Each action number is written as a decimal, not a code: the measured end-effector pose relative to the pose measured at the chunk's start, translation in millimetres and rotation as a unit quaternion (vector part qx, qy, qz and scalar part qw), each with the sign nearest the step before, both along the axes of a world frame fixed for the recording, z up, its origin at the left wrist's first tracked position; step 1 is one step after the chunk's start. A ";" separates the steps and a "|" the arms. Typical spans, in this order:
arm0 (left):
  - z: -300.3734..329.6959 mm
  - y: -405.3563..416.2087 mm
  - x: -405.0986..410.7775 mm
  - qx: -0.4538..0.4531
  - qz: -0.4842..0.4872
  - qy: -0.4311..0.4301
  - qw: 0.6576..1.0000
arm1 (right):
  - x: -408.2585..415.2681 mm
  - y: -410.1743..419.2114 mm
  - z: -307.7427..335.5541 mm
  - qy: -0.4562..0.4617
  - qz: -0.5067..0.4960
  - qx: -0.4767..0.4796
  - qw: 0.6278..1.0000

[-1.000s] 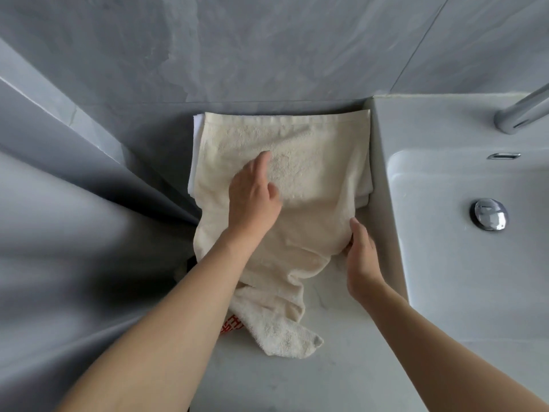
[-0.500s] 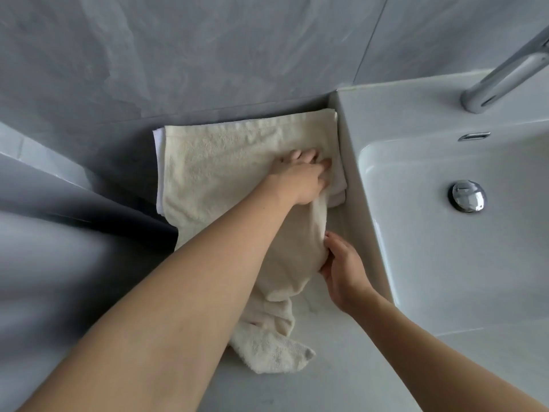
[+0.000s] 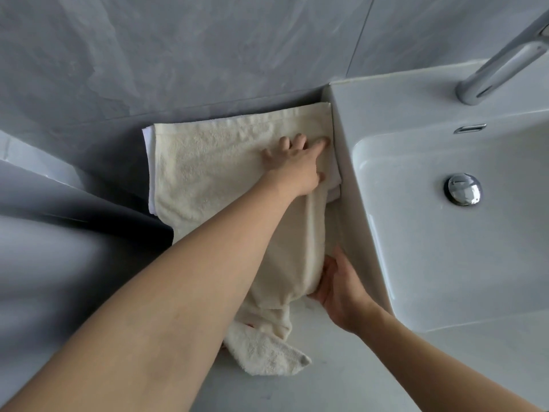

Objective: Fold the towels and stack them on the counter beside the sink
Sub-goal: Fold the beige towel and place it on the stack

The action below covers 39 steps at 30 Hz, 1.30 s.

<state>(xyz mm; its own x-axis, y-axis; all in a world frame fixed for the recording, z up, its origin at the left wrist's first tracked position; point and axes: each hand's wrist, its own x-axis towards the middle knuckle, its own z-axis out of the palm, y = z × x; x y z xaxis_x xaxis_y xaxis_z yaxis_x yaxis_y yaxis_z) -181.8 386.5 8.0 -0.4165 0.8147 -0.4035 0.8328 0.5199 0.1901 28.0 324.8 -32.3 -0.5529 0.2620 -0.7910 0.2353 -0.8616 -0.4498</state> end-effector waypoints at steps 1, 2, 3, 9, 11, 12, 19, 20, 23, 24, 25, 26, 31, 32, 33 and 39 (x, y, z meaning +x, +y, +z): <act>0.5 1.1 1.6 0.013 0.000 0.021 1.000 | 1.9 -0.3 0.5 0.000 0.014 0.013 1.000; 0.6 2.0 3.6 0.028 -0.005 0.046 0.999 | 2.7 -0.9 0.6 0.000 0.030 0.038 0.999; 0.1 3.2 5.7 0.044 -0.011 0.068 0.997 | 2.6 -1.3 0.6 -0.003 0.044 0.069 0.997; 0.9 1.1 12.4 0.072 -0.113 0.125 0.983 | 4.4 -5.2 -6.9 -0.052 -0.014 0.060 0.997; 0.2 -3.1 13.3 0.087 -0.189 0.119 0.971 | 6.3 -7.5 -10.3 -0.061 -0.031 0.034 0.997; -2.0 -6.8 13.3 0.085 -0.227 0.113 0.964 | 7.1 -7.8 -10.8 -0.062 -0.047 0.025 0.997; -10.7 -6.4 12.2 0.203 -0.119 -0.006 0.972 | 13.5 -0.4 -6.6 0.015 -0.025 0.034 0.999; -10.9 -2.3 15.1 0.229 -0.051 -0.059 0.970 | 15.2 -1.1 -7.0 0.019 -0.016 0.040 0.999; -10.6 2.0 17.0 0.198 0.053 -0.207 0.956 | 18.8 -6.9 -6.3 0.024 -0.009 0.081 0.996; -8.9 -0.5 14.6 0.179 0.070 -0.238 0.952 | 19.2 -7.8 -4.3 0.024 -0.010 0.090 0.996; -6.5 -5.1 12.8 0.164 0.084 -0.262 0.947 | 20.4 -7.9 -3.0 0.022 -0.017 0.094 0.995; -5.0 -11.9 11.8 0.156 0.090 -0.278 0.944 | 22.9 -7.3 -2.8 0.018 -0.030 0.093 0.995; -4.7 -79.8 21.3 0.164 0.028 -0.145 0.975 | 29.2 -5.3 2.2 0.019 -0.098 0.033 0.995; -4.2 -100.2 26.2 0.188 0.036 -0.128 0.973 | 27.0 -6.7 4.3 0.019 -0.118 0.013 0.993; -4.3 -121.9 31.9 0.206 0.050 -0.120 0.970 | 23.4 -8.1 6.2 0.017 -0.140 -0.002 0.990; -17.5 -233.4 74.4 0.101 0.137 -0.113 0.979 | 12.0 -15.3 18.1 0.023 -0.224 -0.035 0.974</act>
